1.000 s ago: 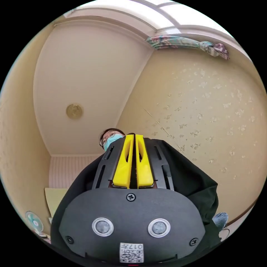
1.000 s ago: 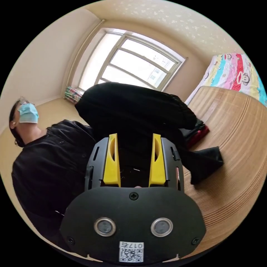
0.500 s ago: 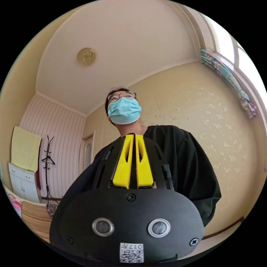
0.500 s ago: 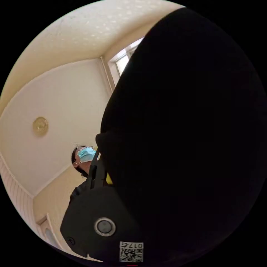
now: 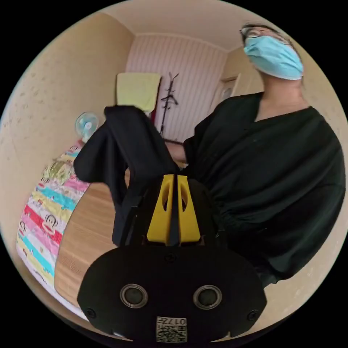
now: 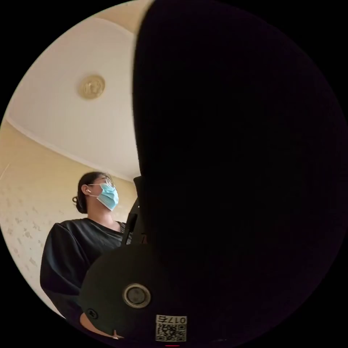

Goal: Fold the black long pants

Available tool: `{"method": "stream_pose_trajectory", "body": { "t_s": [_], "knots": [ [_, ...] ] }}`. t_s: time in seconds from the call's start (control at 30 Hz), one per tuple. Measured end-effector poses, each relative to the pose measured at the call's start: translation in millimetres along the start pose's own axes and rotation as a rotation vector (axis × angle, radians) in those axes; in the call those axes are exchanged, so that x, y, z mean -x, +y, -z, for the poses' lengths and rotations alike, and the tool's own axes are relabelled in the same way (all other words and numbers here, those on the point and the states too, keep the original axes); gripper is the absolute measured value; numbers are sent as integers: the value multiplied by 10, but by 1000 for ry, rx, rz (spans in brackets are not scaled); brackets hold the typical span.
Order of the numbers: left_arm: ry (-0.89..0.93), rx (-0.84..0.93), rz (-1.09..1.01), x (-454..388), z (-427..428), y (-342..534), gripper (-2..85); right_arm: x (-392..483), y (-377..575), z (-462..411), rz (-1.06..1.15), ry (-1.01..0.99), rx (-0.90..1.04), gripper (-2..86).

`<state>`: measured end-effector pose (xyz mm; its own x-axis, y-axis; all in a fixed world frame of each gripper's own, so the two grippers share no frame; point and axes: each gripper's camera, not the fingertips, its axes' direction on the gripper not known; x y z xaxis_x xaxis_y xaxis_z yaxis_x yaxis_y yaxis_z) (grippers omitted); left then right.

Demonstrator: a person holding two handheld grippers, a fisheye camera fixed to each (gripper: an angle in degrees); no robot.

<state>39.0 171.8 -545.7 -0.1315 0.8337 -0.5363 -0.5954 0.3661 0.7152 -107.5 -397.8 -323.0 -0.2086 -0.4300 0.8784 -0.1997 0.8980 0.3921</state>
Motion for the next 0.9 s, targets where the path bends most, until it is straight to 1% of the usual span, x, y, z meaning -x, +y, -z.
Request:
{"method": "stream_pose_trajectory", "body": {
  "t_s": [0.03, 0.07, 0.13, 0.17, 0.2, 0.23, 0.27, 0.33, 0.37, 0.4, 0.47, 0.5, 0.53, 0.57, 0.63, 0.67, 0.7, 0.77, 0.8, 0.83, 0.87, 0.9],
  "knots": [
    [36, 3, 78, 192, -74, 48, 2, 94, -38, -168, 42, 61, 71, 28],
    [59, -16, 110, 288, -89, 81, 4, 148, -41, -389, 66, 136, 167, 30],
    [120, -164, 285, 700, -77, 240, 19, 161, 36, -712, 90, 218, 271, 32],
    [135, -204, 345, 819, -74, 286, 24, 122, 122, -885, 92, 210, 312, 32],
    [175, -267, 470, 1051, -91, 376, 59, 90, 168, -959, 87, 184, 326, 32],
    [196, -280, 577, 1248, -142, 436, 89, 24, 269, -1094, 73, 113, 344, 32],
    [191, -266, 607, 1315, -173, 445, 103, -36, 381, -1218, 64, 32, 349, 30],
    [114, -195, 636, 1444, -268, 398, 128, -107, 551, -1376, 61, -83, 346, 27],
    [98, -195, 644, 1467, -277, 389, 129, -143, 659, -1485, 63, -152, 357, 23],
    [100, -218, 655, 1516, -284, 383, 132, -154, 711, -1544, 66, -182, 369, 21],
    [187, -300, 642, 1592, -283, 394, 135, -162, 911, -1845, 80, -248, 464, 9],
    [271, -370, 613, 1634, -274, 407, 143, -155, 958, -1933, 83, -249, 496, 5],
    [356, -454, 576, 1680, -260, 433, 152, -133, 1055, -2113, 98, -236, 564, 0],
    [395, -499, 560, 1709, -257, 453, 156, -96, 1161, -2291, 125, -211, 633, -3],
    [547, -633, 561, 1897, -355, 547, 164, -43, 1338, -2558, 170, -186, 737, -4],
    [582, -646, 568, 1950, -409, 557, 166, -28, 1458, -2733, 185, -181, 800, -4],
    [642, -634, 574, 2034, -541, 535, 172, -26, 1518, -2820, 189, -179, 828, -4],
    [741, -589, 547, 2100, -768, 422, 187, -53, 1760, -3194, 183, -154, 946, -3],
    [829, -579, 521, 2129, -920, 337, 194, -61, 1825, -3291, 182, -145, 982, -3],
    [903, -599, 521, 2179, -1056, 293, 197, -68, 1972, -3486, 189, -123, 1063, -3],
    [933, -620, 532, 2212, -1117, 291, 197, -68, 2132, -3681, 199, -79, 1156, -3],
    [971, -662, 552, 2270, -1220, 307, 183, -69, 2213, -3777, 202, -43, 1207, -3]
  ]
}}
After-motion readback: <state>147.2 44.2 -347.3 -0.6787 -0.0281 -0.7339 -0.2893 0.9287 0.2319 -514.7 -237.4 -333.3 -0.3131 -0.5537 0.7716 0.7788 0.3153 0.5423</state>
